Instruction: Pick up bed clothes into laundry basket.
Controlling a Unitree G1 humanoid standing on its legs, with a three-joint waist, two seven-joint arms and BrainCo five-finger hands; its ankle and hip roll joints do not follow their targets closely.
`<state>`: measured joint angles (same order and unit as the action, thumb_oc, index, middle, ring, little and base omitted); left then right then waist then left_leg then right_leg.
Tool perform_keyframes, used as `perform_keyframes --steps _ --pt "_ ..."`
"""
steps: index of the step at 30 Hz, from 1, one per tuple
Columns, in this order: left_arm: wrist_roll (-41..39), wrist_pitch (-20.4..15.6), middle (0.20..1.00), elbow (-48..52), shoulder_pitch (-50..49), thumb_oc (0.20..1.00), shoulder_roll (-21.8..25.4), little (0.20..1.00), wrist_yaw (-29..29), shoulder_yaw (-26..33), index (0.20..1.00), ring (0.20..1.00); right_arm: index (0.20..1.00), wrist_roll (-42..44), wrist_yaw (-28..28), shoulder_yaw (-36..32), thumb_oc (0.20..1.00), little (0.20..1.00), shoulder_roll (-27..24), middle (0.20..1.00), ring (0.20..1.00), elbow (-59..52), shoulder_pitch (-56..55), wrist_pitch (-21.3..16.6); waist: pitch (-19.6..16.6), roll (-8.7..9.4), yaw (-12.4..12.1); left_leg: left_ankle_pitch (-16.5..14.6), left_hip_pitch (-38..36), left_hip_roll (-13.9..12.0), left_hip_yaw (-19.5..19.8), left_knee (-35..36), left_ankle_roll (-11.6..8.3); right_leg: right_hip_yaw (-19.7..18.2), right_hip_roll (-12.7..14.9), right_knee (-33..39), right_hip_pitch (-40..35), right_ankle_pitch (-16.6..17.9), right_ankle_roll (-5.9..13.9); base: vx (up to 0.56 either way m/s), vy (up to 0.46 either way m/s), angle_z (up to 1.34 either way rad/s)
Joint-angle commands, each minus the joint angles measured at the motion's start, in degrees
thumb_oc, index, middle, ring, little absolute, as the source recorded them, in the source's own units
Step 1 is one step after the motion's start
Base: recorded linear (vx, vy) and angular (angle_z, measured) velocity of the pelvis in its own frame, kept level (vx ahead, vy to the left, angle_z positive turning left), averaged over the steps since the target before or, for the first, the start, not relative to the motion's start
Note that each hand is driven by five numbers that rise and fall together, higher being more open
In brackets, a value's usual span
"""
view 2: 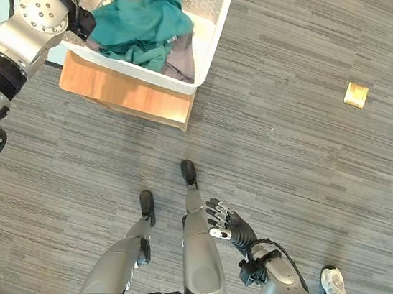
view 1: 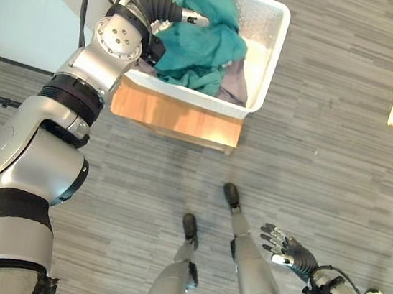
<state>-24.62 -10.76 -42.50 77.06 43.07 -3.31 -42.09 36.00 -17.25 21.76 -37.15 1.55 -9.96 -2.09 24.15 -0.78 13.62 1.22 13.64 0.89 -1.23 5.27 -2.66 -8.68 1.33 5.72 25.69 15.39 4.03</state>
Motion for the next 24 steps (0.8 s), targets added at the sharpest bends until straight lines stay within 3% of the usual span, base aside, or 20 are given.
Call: perform_keyframes --steps 1,3,5,9,12,15,17,19,20,21,22,23,24 --pt "-3.59 -4.43 1.000 2.56 -2.62 1.000 2.00 1.000 -2.20 5.19 1.000 1.000 1.000 -2.67 0.89 -2.94 1.000 1.000 0.25 1.000 1.000 -0.13 -2.75 -2.74 -2.84 -2.00 -0.60 1.67 -1.44 0.78 1.78 -0.27 -0.46 1.47 1.33 -1.36 -6.71 -5.84 4.29 0.02 -0.016 0.20" --pt "-4.61 -4.80 1.000 6.23 -6.22 1.000 2.68 1.000 -2.48 7.41 1.000 1.000 1.000 -3.39 1.24 -3.22 1.000 1.000 0.43 1.000 1.000 -0.03 -2.77 -2.83 -3.17 -2.05 -1.05 1.65 -1.94 0.82 2.10 -0.27 -0.43 1.77 1.41 -1.36 -7.26 -5.94 4.26 0.02 -0.018 0.07" --pt "-7.85 -5.36 1.000 16.43 -19.23 1.000 3.70 1.000 -2.30 14.61 1.000 1.000 1.000 -4.75 1.93 -4.43 1.000 1.000 1.51 1.000 1.000 0.86 -2.87 -2.83 -4.28 -2.06 -2.79 1.47 -3.70 0.86 2.83 -0.27 -0.29 2.81 1.79 -1.52 -9.24 -6.53 4.16 0.03 -0.023 0.11" --pt "-9.10 -4.95 1.000 24.59 -38.79 1.000 1.56 1.000 -1.54 25.66 1.000 1.000 1.000 -7.56 2.45 -6.53 1.000 1.000 2.30 1.000 1.000 2.20 -3.19 -2.36 -6.10 -1.61 -5.07 0.90 -7.15 0.74 4.21 -0.27 0.14 3.97 1.91 -2.29 -12.76 -8.18 3.47 0.05 0.002 0.27" --pt "-11.10 -4.93 1.000 29.51 -55.35 1.000 -3.28 1.000 -0.94 35.55 1.000 1.000 1.000 -9.23 2.27 -8.58 1.000 1.000 3.57 1.000 1.000 2.40 -3.79 -2.24 -8.18 -1.07 -7.38 0.57 -9.73 0.35 5.66 -0.27 0.32 4.88 2.03 -3.24 -15.26 -9.65 2.97 0.08 0.002 0.20" --pt "-14.00 -4.90 1.000 34.22 -72.36 1.000 -12.03 1.000 0.46 45.13 1.000 1.000 1.000 -9.94 2.23 -10.98 1.000 1.000 5.17 1.000 1.000 2.96 -3.69 -2.21 -10.49 -0.51 -10.22 0.12 -12.11 0.13 6.82 -0.27 0.84 6.00 2.29 -4.40 -17.67 -11.02 2.74 0.09 0.015 0.17" --pt "-15.91 -4.47 1.000 35.62 -81.16 1.000 -17.85 1.000 1.85 48.87 1.000 1.000 1.000 -10.94 1.54 -12.15 1.000 1.000 5.26 1.000 1.000 2.75 -3.63 -1.98 -11.90 -0.38 -12.32 -0.40 -14.20 0.09 7.82 -0.27 1.52 7.02 2.37 -7.40 -19.02 -12.71 2.69 0.09 0.033 0.15" --pt "-16.76 -3.79 1.000 36.36 -83.95 1.000 -19.43 1.000 3.01 49.93 1.000 1.000 1.000 -10.93 1.09 -12.97 1.000 1.000 5.26 1.000 1.000 2.60 -3.52 -1.76 -12.80 -0.34 -13.01 -0.30 -14.47 0.29 8.79 -0.27 1.87 7.63 2.64 -8.93 -18.98 -13.25 2.73 0.05 0.057 0.22" --pt "-16.15 -2.97 1.000 36.45 -87.82 1.000 -23.03 1.000 3.27 51.24 1.000 1.000 1.000 -11.46 1.20 -14.15 1.000 1.000 5.69 1.000 1.000 2.28 -2.70 -1.38 -13.62 -0.92 -15.28 -0.12 -15.63 0.97 11.61 -0.37 2.96 9.88 3.41 -17.99 -17.84 -14.25 3.22 0.02 0.077 0.31" --pt "-16.11 -2.91 1.000 36.59 -87.93 1.000 -23.09 1.000 3.22 51.24 1.000 1.000 1.000 -11.46 1.20 -14.14 1.000 1.000 5.65 1.000 1.000 2.26 -2.74 -1.36 -13.67 -0.86 -15.12 -0.10 -15.58 1.10 11.75 -0.39 2.99 9.96 3.57 -18.52 -17.60 -14.59 3.26 0.04 0.127 0.66" --pt "-17.54 -2.07 1.000 36.51 -89.86 1.000 -25.84 1.000 3.66 50.82 1.000 1.000 1.000 -11.80 1.39 -14.25 1.000 1.000 7.14 1.000 1.000 2.19 -2.27 -1.38 -13.03 -1.19 -16.23 -0.30 -17.59 2.30 15.59 -0.90 4.68 10.74 5.54 -31.57 -13.54 -10.07 4.08 0.02 0.030 1.00" --pt "-16.69 -1.55 1.000 36.16 -89.83 1.000 -25.35 1.000 4.04 49.55 1.000 1.000 1.000 -12.21 1.76 -14.73 1.000 1.000 7.64 1.000 1.000 2.05 -2.74 -1.29 -12.67 -1.59 -15.99 -0.28 -18.37 2.48 18.31 -1.43 4.94 7.78 4.60 -37.35 -11.79 -8.68 3.98 0.01 0.033 1.26" --pt "-16.68 -1.55 1.000 36.16 -89.80 1.000 -25.35 1.000 4.03 49.54 1.000 1.000 1.000 -12.22 1.75 -14.76 1.000 1.000 7.65 1.000 1.000 2.05 -2.73 -1.29 -12.89 -1.61 -15.97 -0.09 -18.03 2.50 18.36 -1.43 4.94 7.81 4.62 -37.20 -11.54 -8.42 4.02 0.06 -0.188 1.85"
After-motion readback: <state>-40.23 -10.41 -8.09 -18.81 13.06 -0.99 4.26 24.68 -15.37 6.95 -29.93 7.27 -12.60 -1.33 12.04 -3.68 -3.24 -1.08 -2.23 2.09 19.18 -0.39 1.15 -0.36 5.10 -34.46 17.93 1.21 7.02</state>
